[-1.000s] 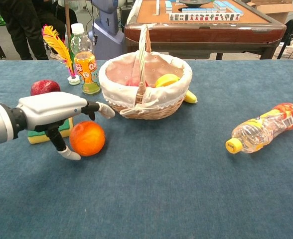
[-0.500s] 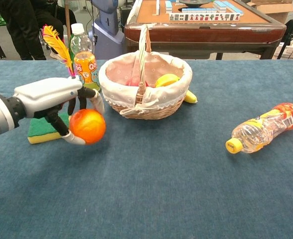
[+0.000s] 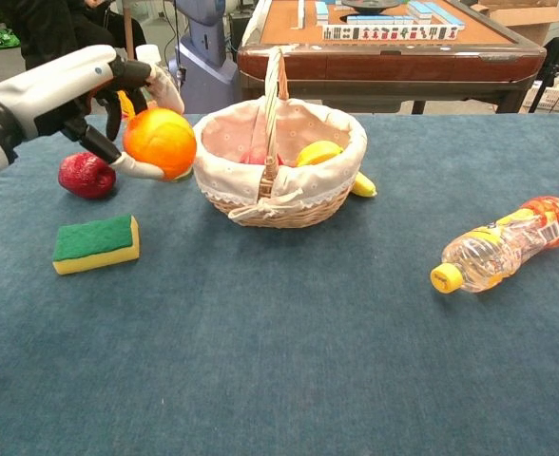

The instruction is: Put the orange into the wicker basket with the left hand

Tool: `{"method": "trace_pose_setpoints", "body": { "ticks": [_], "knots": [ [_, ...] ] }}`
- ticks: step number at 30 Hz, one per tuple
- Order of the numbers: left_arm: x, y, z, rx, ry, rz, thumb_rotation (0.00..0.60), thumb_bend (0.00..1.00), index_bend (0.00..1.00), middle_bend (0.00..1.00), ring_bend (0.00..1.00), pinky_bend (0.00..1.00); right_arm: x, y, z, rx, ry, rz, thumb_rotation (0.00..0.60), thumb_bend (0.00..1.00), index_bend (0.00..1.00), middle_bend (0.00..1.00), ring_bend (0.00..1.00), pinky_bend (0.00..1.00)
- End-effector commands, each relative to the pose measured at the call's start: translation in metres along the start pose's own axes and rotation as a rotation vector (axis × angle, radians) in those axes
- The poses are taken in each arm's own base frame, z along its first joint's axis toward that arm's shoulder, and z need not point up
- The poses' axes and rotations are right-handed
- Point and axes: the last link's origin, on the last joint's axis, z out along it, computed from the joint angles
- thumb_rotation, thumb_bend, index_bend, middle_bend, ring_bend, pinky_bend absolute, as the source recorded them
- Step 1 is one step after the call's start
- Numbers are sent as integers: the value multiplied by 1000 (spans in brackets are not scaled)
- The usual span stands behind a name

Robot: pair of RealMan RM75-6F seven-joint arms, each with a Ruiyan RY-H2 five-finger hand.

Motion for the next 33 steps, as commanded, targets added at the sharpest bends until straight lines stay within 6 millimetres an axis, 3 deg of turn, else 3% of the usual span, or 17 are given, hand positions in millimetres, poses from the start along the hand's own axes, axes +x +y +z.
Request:
{"method": "trace_pose_setpoints", "body": {
  "ticks": [1, 12, 26, 29, 32, 33],
  "knots": [
    [4, 3, 10, 10, 32, -30, 600, 115, 438, 494, 554, 593, 0, 0, 0, -1, 1, -1, 600, 264, 359, 326, 298, 419],
    [1, 17, 35, 35, 64, -136, 600, 115, 412, 493, 545, 594, 1, 1, -2, -6, 0, -3, 600, 263, 359, 326, 298, 419],
    [-13, 31, 64, 61, 28, -120, 600, 115, 360, 476, 535, 594, 1, 2, -3, -10, 0, 1, 600, 263, 359, 326, 298, 419],
    [-14, 33, 68, 67, 24, -124, 600, 115, 263, 396, 458, 565, 1, 3, -4, -14, 0, 1, 600, 263, 359, 326, 298, 419],
    [-13, 34, 69, 72, 24, -140, 600, 115, 56, 283, 362, 498, 1, 3, -4, -15, -1, 2, 600, 263, 359, 326, 298, 419],
    [-13, 34, 69, 71, 27, -143, 600, 115, 30, 270, 354, 488, 1, 3, -4, -15, -1, 4, 600, 263, 359, 326, 298, 419]
  ]
}}
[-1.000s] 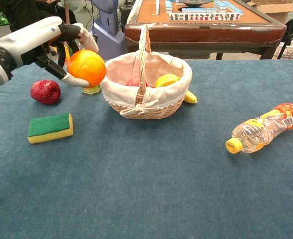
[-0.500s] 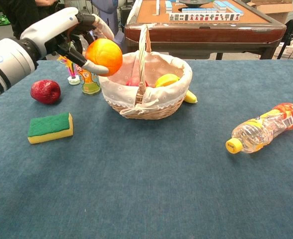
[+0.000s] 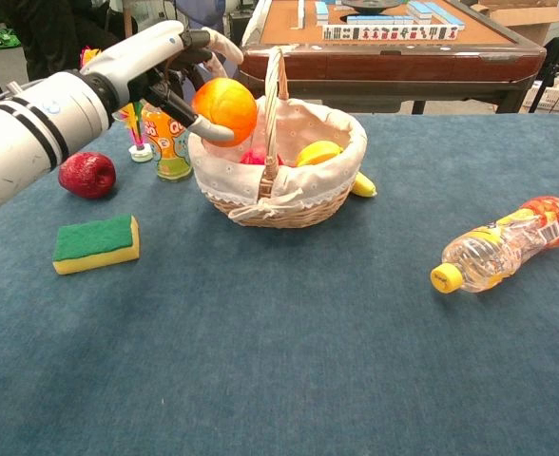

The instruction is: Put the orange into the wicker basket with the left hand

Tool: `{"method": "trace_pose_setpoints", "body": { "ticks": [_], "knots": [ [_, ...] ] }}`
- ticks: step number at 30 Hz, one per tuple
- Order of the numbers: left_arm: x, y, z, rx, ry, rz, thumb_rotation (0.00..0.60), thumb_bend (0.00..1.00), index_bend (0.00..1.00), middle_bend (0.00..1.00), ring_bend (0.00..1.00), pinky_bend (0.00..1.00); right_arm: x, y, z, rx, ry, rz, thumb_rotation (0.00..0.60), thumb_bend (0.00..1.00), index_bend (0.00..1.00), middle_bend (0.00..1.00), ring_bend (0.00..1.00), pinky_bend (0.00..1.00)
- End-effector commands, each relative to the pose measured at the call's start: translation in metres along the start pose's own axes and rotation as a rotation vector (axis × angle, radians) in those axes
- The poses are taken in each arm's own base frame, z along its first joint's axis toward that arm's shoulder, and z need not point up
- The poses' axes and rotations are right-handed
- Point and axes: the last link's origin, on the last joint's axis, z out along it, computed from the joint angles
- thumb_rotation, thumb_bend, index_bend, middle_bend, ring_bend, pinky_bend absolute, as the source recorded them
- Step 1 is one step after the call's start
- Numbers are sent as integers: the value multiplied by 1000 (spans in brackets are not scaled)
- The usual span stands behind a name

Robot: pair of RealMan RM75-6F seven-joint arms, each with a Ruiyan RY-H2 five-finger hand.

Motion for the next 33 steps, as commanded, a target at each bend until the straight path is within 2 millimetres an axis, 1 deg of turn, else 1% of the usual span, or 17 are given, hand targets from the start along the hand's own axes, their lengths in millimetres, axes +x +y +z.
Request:
{"method": "trace_pose_setpoints", "body": {
  "ticks": [1, 4, 11, 15, 17, 21, 24, 29, 33],
  "knots": [
    [1, 1, 0, -2, 3, -9, 600, 115, 8, 254, 346, 475, 0, -1, 0, 2, -1, 2, 600, 263, 359, 326, 298, 419],
    [2, 0, -1, 1, 6, -9, 600, 115, 0, 226, 333, 447, 0, -2, 1, 7, -1, 2, 600, 263, 359, 326, 298, 419],
    [5, -2, -2, 17, 1, -12, 600, 115, 0, 215, 327, 431, 0, -3, 1, 9, 1, 1, 600, 263, 359, 326, 298, 419],
    [11, -9, -8, 38, -3, 3, 600, 115, 0, 212, 325, 427, 1, -2, 1, 6, 2, 0, 600, 263, 359, 326, 298, 419],
    [14, -15, -15, 60, -18, 27, 600, 115, 0, 212, 325, 424, 1, -2, 1, 5, 2, 0, 600, 263, 359, 326, 298, 419],
    [27, -31, -35, 117, -34, 88, 600, 115, 11, 212, 325, 417, 1, -1, 1, 5, -1, -1, 600, 263, 359, 326, 298, 419],
    [36, -43, -52, 167, -28, 121, 600, 115, 65, 212, 325, 411, 0, -1, 1, 8, -3, 0, 600, 263, 359, 326, 298, 419],
    [51, -67, -90, 256, 8, 203, 600, 115, 150, 212, 325, 407, 0, -1, 2, 11, -6, -2, 600, 263, 359, 326, 298, 419],
    [60, -85, -124, 325, 36, 256, 600, 114, 183, 212, 325, 399, -1, -2, 3, 15, -8, -1, 600, 263, 359, 326, 298, 419]
  ]
}}
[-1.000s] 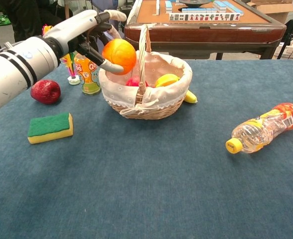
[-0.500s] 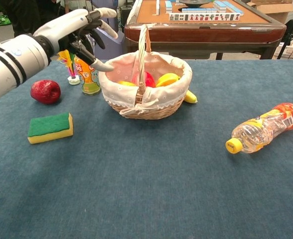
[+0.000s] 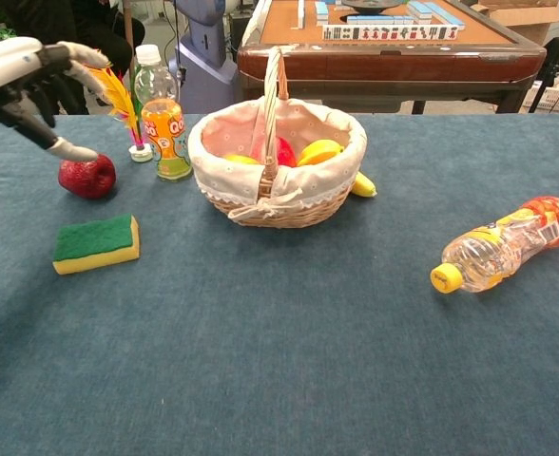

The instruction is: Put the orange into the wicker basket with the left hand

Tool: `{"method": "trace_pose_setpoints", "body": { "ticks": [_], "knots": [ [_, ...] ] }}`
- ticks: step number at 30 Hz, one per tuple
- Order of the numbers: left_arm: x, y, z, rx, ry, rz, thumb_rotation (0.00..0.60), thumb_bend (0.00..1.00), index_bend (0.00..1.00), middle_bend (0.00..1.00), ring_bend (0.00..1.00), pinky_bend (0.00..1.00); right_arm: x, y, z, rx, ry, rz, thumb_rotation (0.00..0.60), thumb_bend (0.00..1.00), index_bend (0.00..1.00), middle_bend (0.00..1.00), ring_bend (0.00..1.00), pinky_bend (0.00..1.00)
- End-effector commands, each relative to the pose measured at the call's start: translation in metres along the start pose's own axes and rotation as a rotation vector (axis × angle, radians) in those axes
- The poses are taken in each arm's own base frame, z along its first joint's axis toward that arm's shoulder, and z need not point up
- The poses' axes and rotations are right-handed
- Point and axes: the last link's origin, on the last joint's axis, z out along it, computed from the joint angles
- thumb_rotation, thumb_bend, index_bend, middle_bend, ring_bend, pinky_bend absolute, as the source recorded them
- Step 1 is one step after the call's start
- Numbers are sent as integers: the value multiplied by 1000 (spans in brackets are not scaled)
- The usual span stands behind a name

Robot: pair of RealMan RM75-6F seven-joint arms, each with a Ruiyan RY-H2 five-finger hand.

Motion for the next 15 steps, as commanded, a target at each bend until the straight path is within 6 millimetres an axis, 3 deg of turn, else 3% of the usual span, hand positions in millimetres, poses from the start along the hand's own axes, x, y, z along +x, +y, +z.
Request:
{"method": "trace_pose_setpoints", "body": {
  "ticks": [1, 8, 15],
  "knots": [
    [6, -29, -32, 73, 21, 70, 600, 115, 191, 212, 325, 393, -1, 0, 1, 3, -2, 1, 600, 263, 359, 326, 298, 419],
    [12, -50, -85, 116, 52, 166, 600, 115, 218, 212, 325, 370, -5, -3, 6, 19, -16, 8, 600, 263, 359, 326, 298, 419],
    [19, -53, -124, 126, 52, 229, 600, 114, 218, 212, 325, 350, -9, -5, 9, 32, -33, 9, 600, 264, 382, 326, 298, 419]
  ]
}}
